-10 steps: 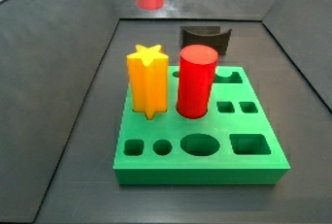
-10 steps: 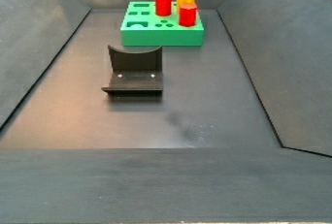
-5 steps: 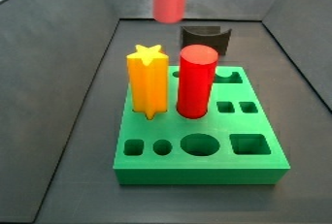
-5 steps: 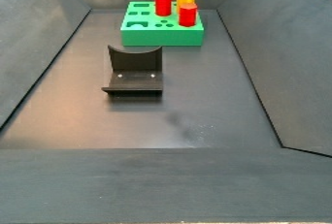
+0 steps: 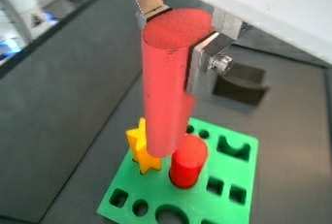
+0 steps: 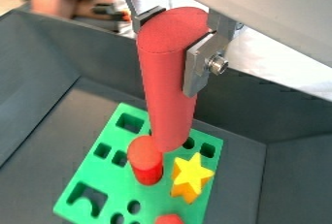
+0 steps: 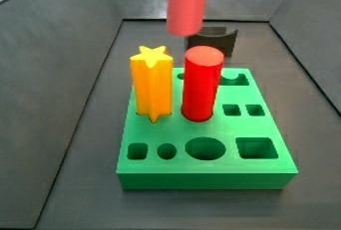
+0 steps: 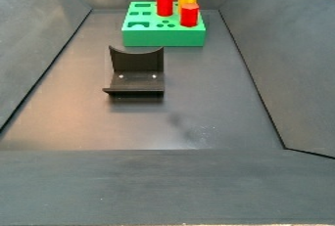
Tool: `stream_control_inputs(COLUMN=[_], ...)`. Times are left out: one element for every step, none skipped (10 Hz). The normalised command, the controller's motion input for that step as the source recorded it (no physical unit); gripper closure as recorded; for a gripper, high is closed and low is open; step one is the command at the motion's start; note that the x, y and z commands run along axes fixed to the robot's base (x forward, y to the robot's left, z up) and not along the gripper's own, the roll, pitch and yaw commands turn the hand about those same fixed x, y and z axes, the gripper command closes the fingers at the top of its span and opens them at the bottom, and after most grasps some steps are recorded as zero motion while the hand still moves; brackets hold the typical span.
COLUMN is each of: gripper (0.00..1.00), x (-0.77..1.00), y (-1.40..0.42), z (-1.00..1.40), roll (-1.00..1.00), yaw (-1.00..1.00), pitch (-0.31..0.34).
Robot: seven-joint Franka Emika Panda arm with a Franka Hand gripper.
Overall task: Pick up the oval object. Move up. Place the oval object on the fixture. Regrasp the oval object. Move to above the board. Insert the oval object.
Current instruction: Insert the oval object.
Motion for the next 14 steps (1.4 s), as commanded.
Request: stream_control_inputs(gripper=[1.0, 1.0, 1.0, 1.0, 1.0, 1.0, 1.0, 1.0, 1.0, 1.0, 1.0, 1.0, 1.0, 1.0], x=[0.16, 0.24, 0.2, 0.19, 0.16, 0.09, 0.08, 0.06, 0.03, 0.02, 0.01, 0.11, 0.14, 0.14], y=[-0.19, -0.21, -0.19, -0.2, -0.2, -0.18, -0.15, -0.11, -0.06, -0.06, -0.08, -0.24, -0.25, -0.25], z=[-0.2, -0.25, -0.23, -0.25, -0.27, -0.25, -0.25, -0.26, -0.25, -0.24, -0.21, -0.21, -0.24, -0.27], roll=[0.01, 0.04, 0.03, 0.04, 0.05, 0.04, 0.03, 0.03, 0.01, 0.0, 0.01, 0.02, 0.04, 0.04], yaw=[-0.71, -0.7, -0.74, -0.75, -0.78, -0.84, -0.86, -0.89, -0.94, -0.95, -0.95, -0.8, -0.78, -0.79], pitch=[-0.126, -0.127, -0.121, -0.116, -0.104, -0.107, -0.107, -0.096, -0.079, -0.063, -0.036, -0.069, -0.064, -0.067])
